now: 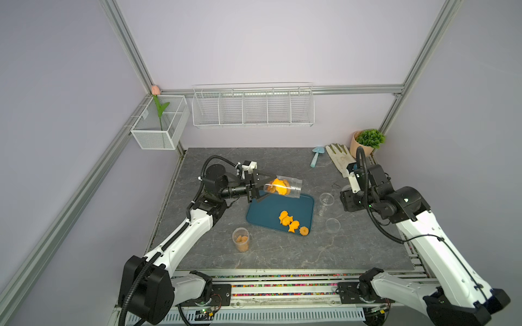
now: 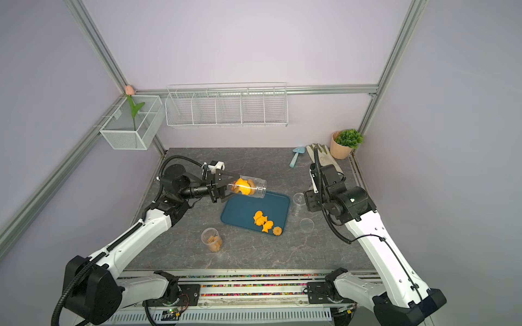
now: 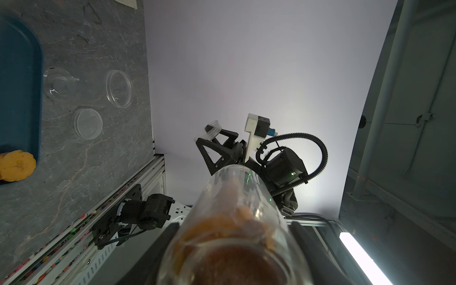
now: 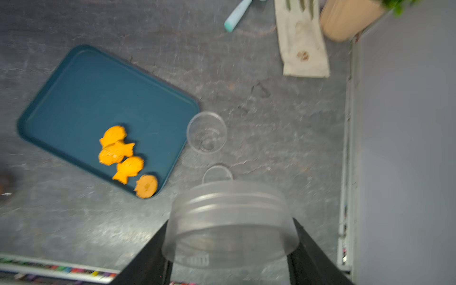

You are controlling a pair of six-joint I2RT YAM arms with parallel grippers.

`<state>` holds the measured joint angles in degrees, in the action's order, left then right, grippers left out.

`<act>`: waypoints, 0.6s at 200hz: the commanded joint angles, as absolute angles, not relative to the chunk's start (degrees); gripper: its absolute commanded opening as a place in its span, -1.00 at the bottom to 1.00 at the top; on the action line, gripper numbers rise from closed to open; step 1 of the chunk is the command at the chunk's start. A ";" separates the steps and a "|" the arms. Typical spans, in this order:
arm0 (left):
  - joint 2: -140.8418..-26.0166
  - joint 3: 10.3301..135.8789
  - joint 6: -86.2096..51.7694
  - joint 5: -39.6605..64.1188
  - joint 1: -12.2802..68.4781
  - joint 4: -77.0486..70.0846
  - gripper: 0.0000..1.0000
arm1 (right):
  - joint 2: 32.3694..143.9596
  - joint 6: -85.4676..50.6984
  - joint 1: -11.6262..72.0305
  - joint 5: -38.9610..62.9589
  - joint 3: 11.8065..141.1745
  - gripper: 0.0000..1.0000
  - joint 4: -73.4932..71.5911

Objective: Pour the cookies out of the jar
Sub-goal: Unscrew the lid from the jar, then place the lid at the center of the board.

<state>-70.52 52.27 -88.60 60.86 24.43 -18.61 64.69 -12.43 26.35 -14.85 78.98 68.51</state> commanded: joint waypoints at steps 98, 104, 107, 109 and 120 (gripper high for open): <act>-67.73 47.94 -83.42 61.44 24.29 -15.91 0.31 | 53.40 -43.73 38.16 2.46 51.07 -0.28 78.85; -67.76 47.85 -83.25 61.50 24.32 -15.91 0.31 | 53.96 -43.86 38.46 2.31 50.72 -0.28 77.45; -67.83 47.77 -83.19 61.56 24.33 -15.91 0.31 | 54.38 -43.93 38.56 2.18 49.04 -0.28 76.81; -67.80 47.69 -83.13 61.53 24.28 -15.91 0.31 | 54.68 -43.92 38.64 2.02 48.60 -0.28 76.46; -67.86 47.51 -82.90 61.52 24.29 -15.61 0.31 | 56.47 -43.46 38.65 1.07 47.42 -0.28 74.74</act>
<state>-68.14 48.07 -83.85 60.90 24.43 -14.55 54.06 -38.92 37.93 1.43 50.50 80.42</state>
